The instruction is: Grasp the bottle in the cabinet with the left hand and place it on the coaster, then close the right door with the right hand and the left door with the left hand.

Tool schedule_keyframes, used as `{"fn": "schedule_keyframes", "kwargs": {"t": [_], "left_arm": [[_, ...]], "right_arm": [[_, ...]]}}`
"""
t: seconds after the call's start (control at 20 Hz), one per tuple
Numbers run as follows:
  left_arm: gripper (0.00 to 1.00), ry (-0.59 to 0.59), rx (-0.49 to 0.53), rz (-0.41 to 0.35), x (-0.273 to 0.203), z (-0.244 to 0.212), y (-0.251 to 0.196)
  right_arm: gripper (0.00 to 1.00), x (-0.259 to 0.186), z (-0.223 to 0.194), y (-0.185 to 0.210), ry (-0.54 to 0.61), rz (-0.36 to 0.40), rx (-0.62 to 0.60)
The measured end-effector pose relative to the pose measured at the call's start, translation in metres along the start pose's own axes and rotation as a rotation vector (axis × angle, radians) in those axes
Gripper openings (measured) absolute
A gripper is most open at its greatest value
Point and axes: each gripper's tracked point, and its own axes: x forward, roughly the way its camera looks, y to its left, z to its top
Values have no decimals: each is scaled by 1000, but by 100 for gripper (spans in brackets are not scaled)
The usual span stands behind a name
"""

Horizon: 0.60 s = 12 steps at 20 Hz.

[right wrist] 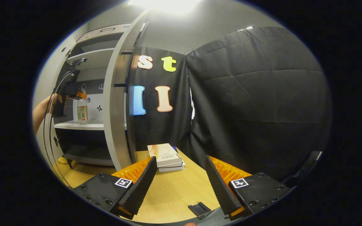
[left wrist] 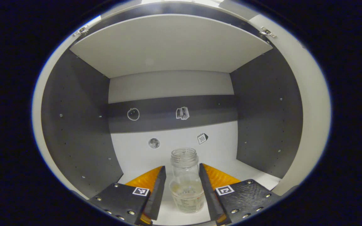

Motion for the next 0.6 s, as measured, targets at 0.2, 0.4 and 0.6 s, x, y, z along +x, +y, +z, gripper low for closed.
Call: {"fn": "schedule_keyframes", "kwargs": {"t": [0.2, 0.4, 0.6], "left_arm": [[42, 2, -10, 25, -1, -2, 7], [42, -51, -27, 39, -22, 19, 13], [42, -55, -41, 36, -53, 27, 9]], "right_arm": [[98, 1, -3, -3, -3, 5, 11], [98, -2, -1, -3, -8, 27, 9], [98, -5, 6, 0, -23, 75, 0]]}}
